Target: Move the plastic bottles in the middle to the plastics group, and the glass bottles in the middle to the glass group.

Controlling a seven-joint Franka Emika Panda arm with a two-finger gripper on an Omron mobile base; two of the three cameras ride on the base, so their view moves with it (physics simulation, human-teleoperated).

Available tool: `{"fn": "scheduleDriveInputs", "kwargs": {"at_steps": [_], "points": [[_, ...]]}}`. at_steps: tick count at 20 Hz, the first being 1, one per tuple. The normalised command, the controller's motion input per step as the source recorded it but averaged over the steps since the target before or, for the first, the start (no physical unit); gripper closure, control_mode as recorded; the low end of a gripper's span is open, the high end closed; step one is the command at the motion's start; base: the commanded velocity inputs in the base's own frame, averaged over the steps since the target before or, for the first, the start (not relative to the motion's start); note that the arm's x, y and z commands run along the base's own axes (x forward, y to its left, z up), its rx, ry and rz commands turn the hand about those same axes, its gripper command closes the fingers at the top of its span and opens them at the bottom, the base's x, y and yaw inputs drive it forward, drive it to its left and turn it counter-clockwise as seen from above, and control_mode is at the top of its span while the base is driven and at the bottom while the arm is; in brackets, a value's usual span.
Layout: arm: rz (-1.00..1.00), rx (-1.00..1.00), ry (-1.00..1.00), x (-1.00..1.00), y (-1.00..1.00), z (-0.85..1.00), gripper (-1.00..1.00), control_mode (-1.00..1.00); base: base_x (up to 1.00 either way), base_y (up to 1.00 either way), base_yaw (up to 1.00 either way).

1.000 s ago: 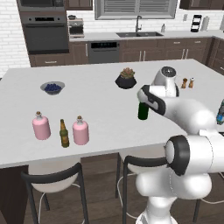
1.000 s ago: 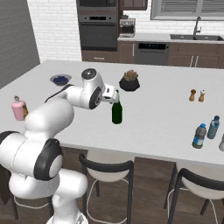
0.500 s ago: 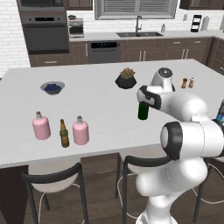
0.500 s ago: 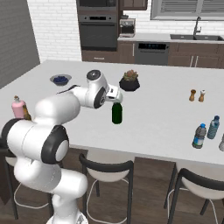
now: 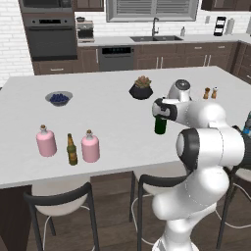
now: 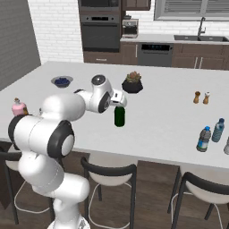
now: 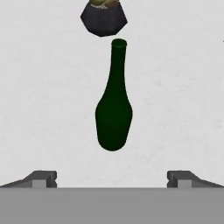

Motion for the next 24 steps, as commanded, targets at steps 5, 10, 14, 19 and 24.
{"fn": "scheduleDriveInputs", "kwargs": {"at_steps": [5,10,14,19,24], "points": [[0.0,0.0,-0.04,0.35,0.0,-0.25,-1.0,-1.0,0.0,0.0,0.0],[0.0,0.0,-0.05,0.18,-0.06,-0.02,-1.0,-1.0,0.0,0.0,0.0],[0.0,0.0,-0.07,0.09,-0.09,-0.01,-1.0,-1.0,0.0,0.0,0.0],[0.01,0.0,-0.01,0.0,-0.01,-0.01,-1.0,-1.0,0.0,0.0,0.0],[0.01,0.0,0.04,0.05,-0.03,-0.05,-1.0,-1.0,0.0,0.0,0.0]]}}
